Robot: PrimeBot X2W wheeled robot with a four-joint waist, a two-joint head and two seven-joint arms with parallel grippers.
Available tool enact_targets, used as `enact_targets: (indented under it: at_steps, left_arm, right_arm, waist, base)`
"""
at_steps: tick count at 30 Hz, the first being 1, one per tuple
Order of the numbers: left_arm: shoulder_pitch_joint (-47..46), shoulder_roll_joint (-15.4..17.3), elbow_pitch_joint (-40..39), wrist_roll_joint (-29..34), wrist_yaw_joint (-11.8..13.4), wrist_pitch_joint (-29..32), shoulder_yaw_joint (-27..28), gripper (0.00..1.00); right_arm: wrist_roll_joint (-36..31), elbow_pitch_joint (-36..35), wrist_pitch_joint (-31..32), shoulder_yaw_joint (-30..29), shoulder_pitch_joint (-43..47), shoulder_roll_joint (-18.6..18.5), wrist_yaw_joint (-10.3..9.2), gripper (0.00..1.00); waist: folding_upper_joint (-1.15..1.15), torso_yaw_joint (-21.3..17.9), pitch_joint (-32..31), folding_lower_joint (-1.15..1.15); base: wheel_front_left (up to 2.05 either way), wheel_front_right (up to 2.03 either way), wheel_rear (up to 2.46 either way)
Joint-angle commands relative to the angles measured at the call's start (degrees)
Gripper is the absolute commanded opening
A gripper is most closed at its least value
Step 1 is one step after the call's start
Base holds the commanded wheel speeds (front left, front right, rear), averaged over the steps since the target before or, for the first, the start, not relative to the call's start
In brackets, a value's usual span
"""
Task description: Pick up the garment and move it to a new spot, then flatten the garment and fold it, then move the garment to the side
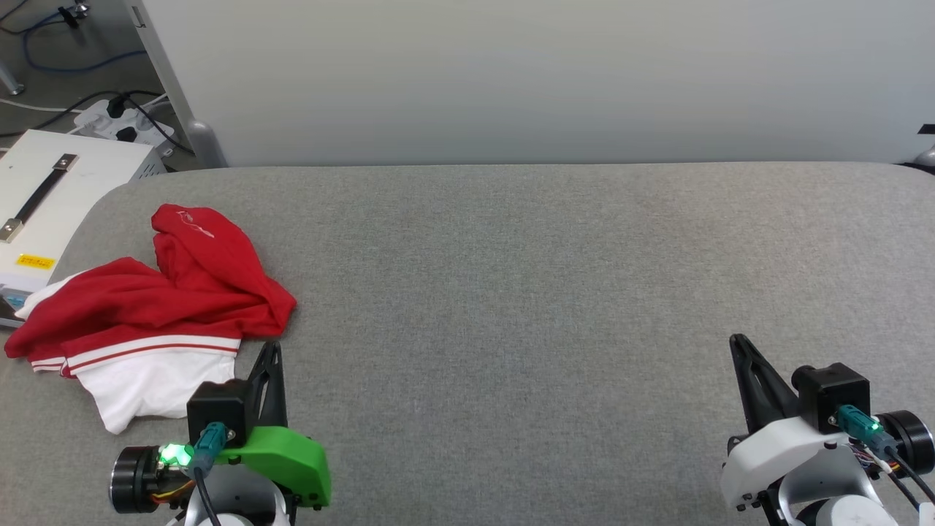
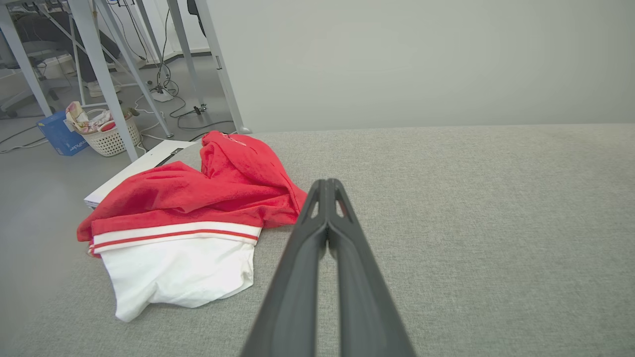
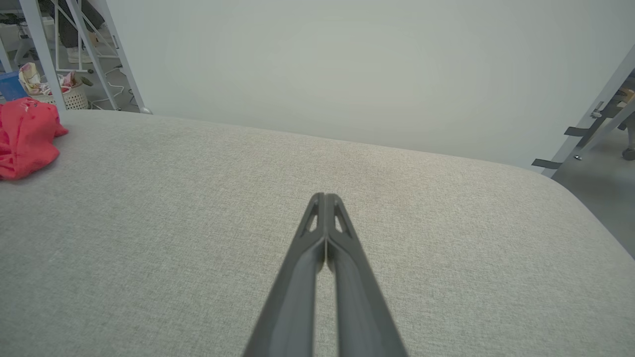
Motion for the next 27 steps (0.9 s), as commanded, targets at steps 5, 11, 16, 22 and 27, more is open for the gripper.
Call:
enact_targets:
  at_steps: [5, 11, 16, 22, 27]
  left_arm:
    - [-1.01, -0.25, -0.12, 0.53, 0.24, -0.05, 0.05, 0.0]
    - [-1.01, -0.25, -0.12, 0.53, 0.24, -0.05, 0.05, 0.0]
    - [-1.01, -0.25, -0.12, 0.53, 0.24, -0.05, 0.05, 0.0]
    - [-1.01, -0.25, -0.12, 0.53, 0.24, -0.05, 0.05, 0.0]
    - [0.0, 0.01, -0.05, -0.26, 0.14, -0.34, -0.02, 1.0]
  right_arm:
    - [-0.55, -0.27, 0.15, 0.03, -0.93, 0.07, -0.04, 0.0]
    - [-0.55, -0.27, 0.15, 0.03, -0.93, 0.07, -0.04, 0.0]
    - [-0.55, -0.27, 0.15, 0.03, -0.93, 0.07, -0.04, 0.0]
    - [-0.55, -0.27, 0.15, 0.03, -0.93, 0.07, -0.04, 0.0]
    - [0.33, -0.03, -0.34, -0.25, 0.0, 0.0, 0.0, 1.0]
  waist:
    - [0.0, 0.0, 0.0, 0.0]
    - [0.0, 0.0, 0.0, 0.0]
    - [0.0, 0.0, 0.0, 0.0]
    - [0.0, 0.0, 0.0, 0.0]
    - [0.0, 0.0, 0.04, 0.0]
  base:
    - [0.0, 0.0, 0.0]
    - [0.0, 0.0, 0.0]
    - [0.0, 0.0, 0.0]
    - [0.0, 0.0, 0.0]
    - [0.0, 0.0, 0.0]
